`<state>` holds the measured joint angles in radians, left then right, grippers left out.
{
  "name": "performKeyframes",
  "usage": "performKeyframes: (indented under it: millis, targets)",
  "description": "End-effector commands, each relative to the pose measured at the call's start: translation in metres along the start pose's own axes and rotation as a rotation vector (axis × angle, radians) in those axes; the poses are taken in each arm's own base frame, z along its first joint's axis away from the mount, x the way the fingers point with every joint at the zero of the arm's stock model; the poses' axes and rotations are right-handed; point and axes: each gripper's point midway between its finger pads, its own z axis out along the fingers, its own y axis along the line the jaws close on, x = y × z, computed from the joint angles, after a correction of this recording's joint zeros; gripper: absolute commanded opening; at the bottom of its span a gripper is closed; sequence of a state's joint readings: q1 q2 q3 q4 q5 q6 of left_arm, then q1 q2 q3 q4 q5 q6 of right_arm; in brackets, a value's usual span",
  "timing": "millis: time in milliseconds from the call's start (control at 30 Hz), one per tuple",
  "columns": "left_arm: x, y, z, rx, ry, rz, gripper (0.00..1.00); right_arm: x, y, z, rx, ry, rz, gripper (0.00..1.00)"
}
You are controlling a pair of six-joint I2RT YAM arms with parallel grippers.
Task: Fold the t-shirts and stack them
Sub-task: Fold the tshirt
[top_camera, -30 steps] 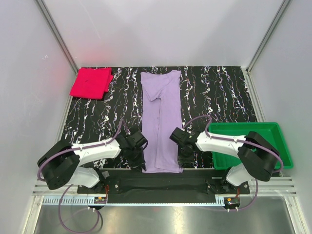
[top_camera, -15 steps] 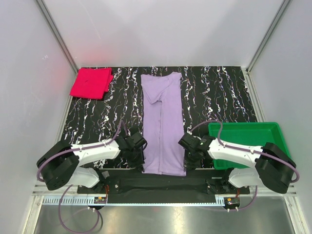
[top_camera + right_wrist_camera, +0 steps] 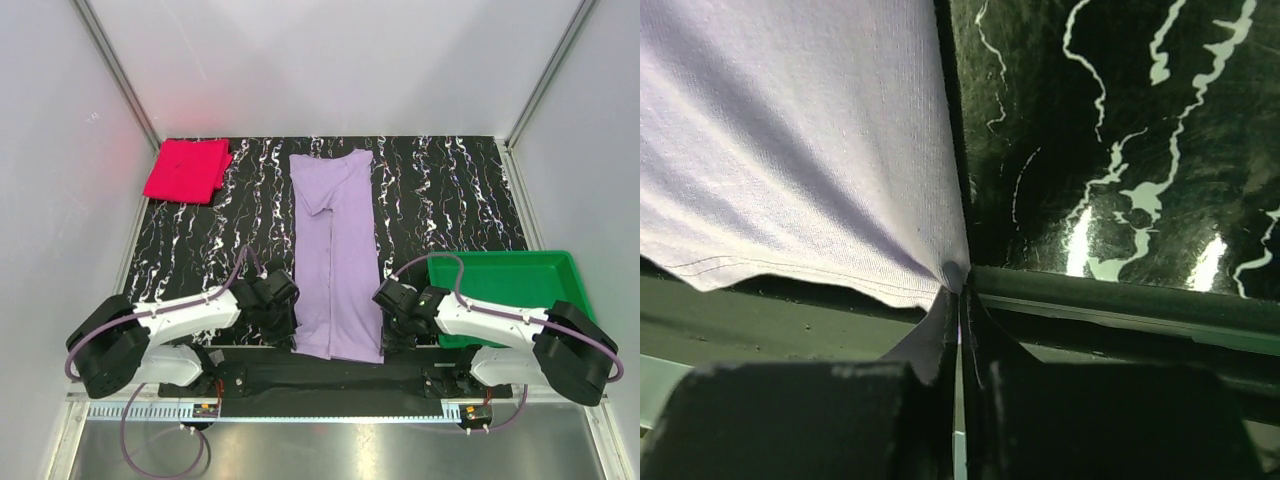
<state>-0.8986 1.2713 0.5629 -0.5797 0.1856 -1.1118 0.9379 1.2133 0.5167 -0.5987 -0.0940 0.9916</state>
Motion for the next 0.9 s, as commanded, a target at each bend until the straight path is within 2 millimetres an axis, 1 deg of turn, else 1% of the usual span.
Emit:
performKeyframes:
  millis: [0, 33, 67, 100, 133, 167, 200, 233, 267, 333, 367, 400, 433, 467, 500, 533, 567, 600, 633, 667, 700, 733, 767, 800, 833, 867]
  targets:
    - [-0.007, -0.019, -0.021, 0.075, -0.054, 0.071, 0.0, -0.005, -0.001, -0.012, 0.033, -0.03, -0.01, 0.0]
    - [-0.008, -0.025, -0.026, 0.091, -0.062, 0.082, 0.0, -0.012, 0.009, -0.02, 0.008, -0.056, -0.013, 0.0]
    - [-0.009, -0.027, -0.032, 0.101, -0.08, 0.09, 0.0, -0.017, 0.01, -0.024, 0.014, -0.079, -0.018, 0.0]
    - [-0.009, -0.025, -0.035, 0.09, -0.082, 0.093, 0.0, -0.021, 0.013, -0.028, 0.011, -0.088, -0.019, 0.0]
    - [-0.011, -0.03, -0.041, 0.102, -0.094, 0.097, 0.0, -0.024, 0.018, -0.036, 0.009, -0.093, -0.021, 0.0]
    - [-0.011, -0.03, -0.045, 0.105, -0.099, 0.1, 0.0, -0.027, 0.02, -0.04, 0.009, -0.099, -0.028, 0.0]
    - [-0.011, -0.033, -0.048, 0.113, -0.102, 0.102, 0.0, -0.029, 0.018, -0.045, 0.023, -0.095, -0.022, 0.0]
    - [-0.012, -0.036, -0.051, 0.122, -0.105, 0.103, 0.0, -0.035, 0.025, -0.052, 0.008, -0.109, -0.022, 0.0]
    - [-0.013, -0.042, -0.056, 0.132, -0.108, 0.102, 0.0, -0.039, 0.026, -0.055, 0.006, -0.114, -0.031, 0.0]
    - [-0.016, -0.049, -0.06, 0.139, -0.116, 0.105, 0.02, -0.055, 0.029, -0.064, -0.012, -0.145, -0.012, 0.0]
    - [-0.023, -0.06, -0.071, 0.157, -0.148, 0.111, 0.03, -0.06, 0.03, -0.066, -0.019, -0.145, -0.025, 0.0]
    - [-0.026, -0.058, -0.074, 0.132, -0.157, 0.111, 0.04, -0.064, 0.026, -0.068, -0.011, -0.142, -0.021, 0.0]
    - [-0.033, -0.06, -0.076, 0.115, -0.171, 0.108, 0.06, -0.08, 0.024, -0.073, -0.008, -0.163, 0.01, 0.0]
    - [-0.04, -0.061, -0.08, 0.101, -0.196, 0.107, 0.07, -0.085, 0.023, -0.075, -0.008, -0.167, -0.02, 0.0]
    - [-0.049, -0.066, -0.088, 0.099, -0.215, 0.118, 0.07, -0.093, 0.023, -0.079, -0.018, -0.179, -0.02, 0.0]
    - [-0.06, -0.065, -0.087, 0.084, -0.216, 0.092, 0.07, -0.107, 0.023, -0.083, -0.022, -0.194, -0.023, 0.0]
    - [-0.068, -0.066, -0.087, 0.083, -0.219, 0.085, 0.07, -0.113, 0.026, -0.086, -0.036, -0.193, -0.028, 0.0]
    - [-0.078, -0.074, -0.094, 0.102, -0.233, 0.097, 0.07, -0.119, 0.028, -0.088, -0.036, -0.194, -0.035, 0.0]
    - [-0.092, -0.07, -0.091, 0.085, -0.231, 0.065, 0.07, -0.132, 0.034, -0.092, -0.035, -0.204, -0.066, 0.0]
    - [-0.102, -0.072, -0.094, 0.084, -0.243, 0.059, 0.07, -0.142, 0.034, -0.094, -0.035, -0.208, -0.061, 0.0]
    - [-0.12, -0.076, -0.102, 0.095, -0.274, 0.058, 0.06, -0.15, 0.036, -0.094, -0.041, -0.213, -0.067, 0.0]
    - [-0.129, -0.077, -0.103, 0.092, -0.279, 0.054, 0.06, -0.164, 0.04, -0.094, -0.042, -0.217, -0.082, 0.0]
    - [-0.139, -0.076, -0.098, 0.072, -0.269, 0.049, 0.06, -0.174, 0.04, -0.093, -0.05, -0.219, -0.073, 0.0]
    - [-0.151, -0.072, -0.097, 0.057, -0.272, 0.044, 0.06, -0.184, 0.039, -0.093, -0.043, -0.227, -0.074, 0.0]
    - [-0.161, -0.08, -0.103, 0.085, -0.274, 0.046, 0.06, -0.199, 0.043, -0.09, -0.038, -0.231, -0.093, 0.0]
    - [-0.169, -0.079, -0.093, 0.071, -0.253, 0.057, 0.06, -0.207, 0.044, -0.088, -0.038, -0.23, -0.097, 0.0]
